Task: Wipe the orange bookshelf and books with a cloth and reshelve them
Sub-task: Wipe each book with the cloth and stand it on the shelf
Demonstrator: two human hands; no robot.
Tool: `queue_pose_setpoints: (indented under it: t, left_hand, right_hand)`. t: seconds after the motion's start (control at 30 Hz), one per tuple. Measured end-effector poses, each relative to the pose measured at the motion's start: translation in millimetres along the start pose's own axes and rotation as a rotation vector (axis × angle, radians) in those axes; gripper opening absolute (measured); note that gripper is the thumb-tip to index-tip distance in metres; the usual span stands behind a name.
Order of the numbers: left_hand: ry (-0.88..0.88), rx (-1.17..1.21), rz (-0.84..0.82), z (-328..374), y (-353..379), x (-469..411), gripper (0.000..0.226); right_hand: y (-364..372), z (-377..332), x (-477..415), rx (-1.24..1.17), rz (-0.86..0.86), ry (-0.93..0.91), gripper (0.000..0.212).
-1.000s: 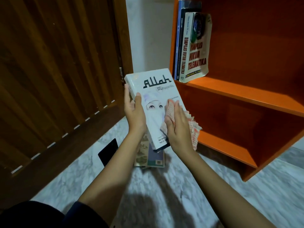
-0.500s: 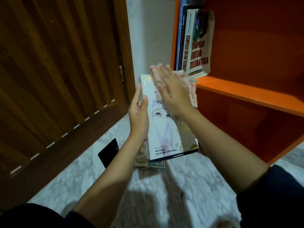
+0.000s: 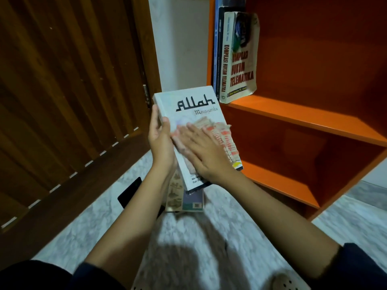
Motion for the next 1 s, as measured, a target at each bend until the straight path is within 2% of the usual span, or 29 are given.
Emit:
queue_pose_setpoints:
  t: [0.03, 0.1, 0.23, 0.3, 0.37, 0.47, 0.53, 0.57, 0.63, 0.73, 0.8, 0.93, 1.0]
  left_hand:
    - [0.003, 0.021, 0.015, 2, -2, -1, 0.044]
    - [0.011, 0.051, 0.040, 5, -3, -4, 0.046]
    - [0.038, 0.036, 0.097, 4, 8, -5, 0.045]
    - [0.045, 0.013, 0.117, 2, 15, -3, 0.044]
    - [0.064, 0.005, 0.143, 1, 19, -2, 0.044]
    - [0.104, 0.033, 0.201, 4, 16, -7, 0.043]
    - [0.092, 0.058, 0.231, 6, 11, -7, 0.042]
    - [0.084, 0.073, 0.241, 7, 10, -7, 0.042]
    - [0.069, 0.080, 0.237, 10, 11, -6, 0.041]
    - [0.060, 0.062, 0.184, 11, 21, -7, 0.042]
    - [0.046, 0.050, 0.144, 9, 34, -7, 0.043]
    - [0.091, 0.056, 0.018, 4, 69, -16, 0.042]
    - [0.145, 0.043, -0.052, 1, 94, -24, 0.043]
  right_hand:
    - [1, 7, 8, 0.048, -0.014, -0.061, 0.049]
    - [3, 22, 19, -0.022, 0.034, -0.003, 0.047]
    - [16, 21, 30, -0.338, 0.339, 0.532, 0.048]
    - [23, 2, 29, -0.369, 0.404, 0.645, 0.048]
    - [29, -16, 31, -0.299, 0.358, 0.494, 0.044]
    - [37, -16, 51, -0.100, 0.271, 0.101, 0.042]
    - [40, 1, 67, 0.017, 0.253, -0.032, 0.042]
    - [39, 11, 72, 0.022, 0.271, 0.000, 0.043]
    - [30, 27, 74, -0.106, 0.349, 0.220, 0.041]
    - [4, 46, 62, -0.498, 0.495, 0.490, 0.039]
    - [-17, 65, 50, -0.660, 0.536, 0.564, 0.039]
    - [-64, 100, 23, -0.596, 0.464, 0.620, 0.037]
    - [-89, 117, 8, -0.621, 0.523, 0.577, 0.037]
Point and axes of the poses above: each hand's wrist, its own x-axis away from the middle knuckle, its own y-axis out of the palm, z = x × y, the point moved 1 cm from there along -x, towards the middle knuckle, and after that the axes turned 13 degrees about -z, right-handed, at the moved point
